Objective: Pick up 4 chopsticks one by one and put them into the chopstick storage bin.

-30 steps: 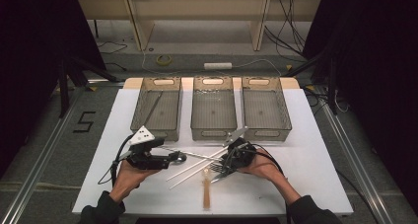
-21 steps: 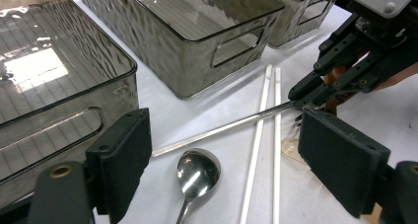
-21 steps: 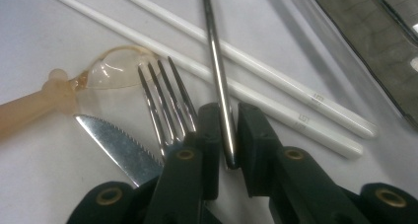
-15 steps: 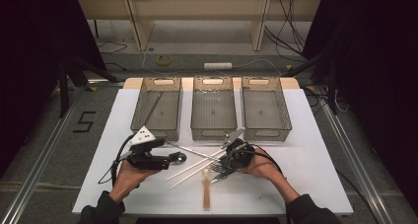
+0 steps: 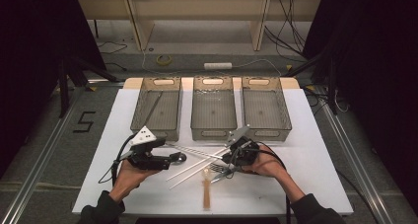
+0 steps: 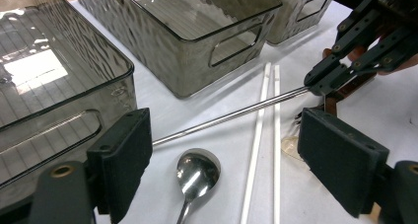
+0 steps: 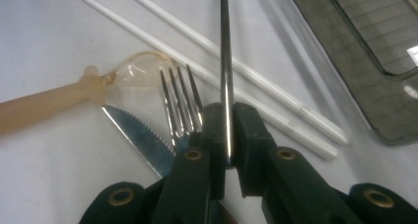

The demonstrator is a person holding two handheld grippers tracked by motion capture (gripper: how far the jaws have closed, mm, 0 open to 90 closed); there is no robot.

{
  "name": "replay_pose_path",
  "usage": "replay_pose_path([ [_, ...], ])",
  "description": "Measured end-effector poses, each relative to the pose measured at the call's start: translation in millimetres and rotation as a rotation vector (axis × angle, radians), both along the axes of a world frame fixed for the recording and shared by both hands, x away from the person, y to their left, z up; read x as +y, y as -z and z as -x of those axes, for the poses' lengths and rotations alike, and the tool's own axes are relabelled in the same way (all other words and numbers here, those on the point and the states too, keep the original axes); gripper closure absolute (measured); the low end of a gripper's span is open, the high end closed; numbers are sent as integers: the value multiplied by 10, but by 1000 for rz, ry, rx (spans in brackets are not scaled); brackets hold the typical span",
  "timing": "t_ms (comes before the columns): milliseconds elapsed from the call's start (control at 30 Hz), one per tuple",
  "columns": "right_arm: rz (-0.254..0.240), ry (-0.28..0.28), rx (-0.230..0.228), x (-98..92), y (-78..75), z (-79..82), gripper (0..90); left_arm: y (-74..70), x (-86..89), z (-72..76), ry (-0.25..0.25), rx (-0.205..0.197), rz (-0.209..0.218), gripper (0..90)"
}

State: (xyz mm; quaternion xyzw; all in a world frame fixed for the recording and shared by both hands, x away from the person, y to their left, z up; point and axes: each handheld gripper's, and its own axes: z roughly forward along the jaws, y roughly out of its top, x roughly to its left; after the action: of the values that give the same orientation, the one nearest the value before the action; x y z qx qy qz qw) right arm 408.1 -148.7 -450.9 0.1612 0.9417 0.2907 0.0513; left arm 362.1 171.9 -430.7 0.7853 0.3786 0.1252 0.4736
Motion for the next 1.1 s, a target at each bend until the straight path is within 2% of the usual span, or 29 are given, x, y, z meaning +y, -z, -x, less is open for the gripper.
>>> replay_pose_path([
  [133, -11, -5, -1, -10, -75, 31, 847, -13, 0, -6, 7, -3, -2, 207],
  [333, -24, -32, -11, 0, -163, 92, 847, -34, -51, -32, 39, -14, -29, 207],
  [667, -45, -84, -18, 25, -301, 188, 848, -32, -258, -41, 151, -21, -160, 211],
  [733, -50, -87, -15, 26, -309, 188, 848, -24, -290, -38, 171, -13, -171, 210],
  [900, -49, -110, -16, 42, -347, 225, 848, 1, -341, -67, 196, -6, -219, 215],
  [1100, -62, -134, -20, 70, -432, 282, 848, 0, -439, -52, 245, -12, -311, 266],
])
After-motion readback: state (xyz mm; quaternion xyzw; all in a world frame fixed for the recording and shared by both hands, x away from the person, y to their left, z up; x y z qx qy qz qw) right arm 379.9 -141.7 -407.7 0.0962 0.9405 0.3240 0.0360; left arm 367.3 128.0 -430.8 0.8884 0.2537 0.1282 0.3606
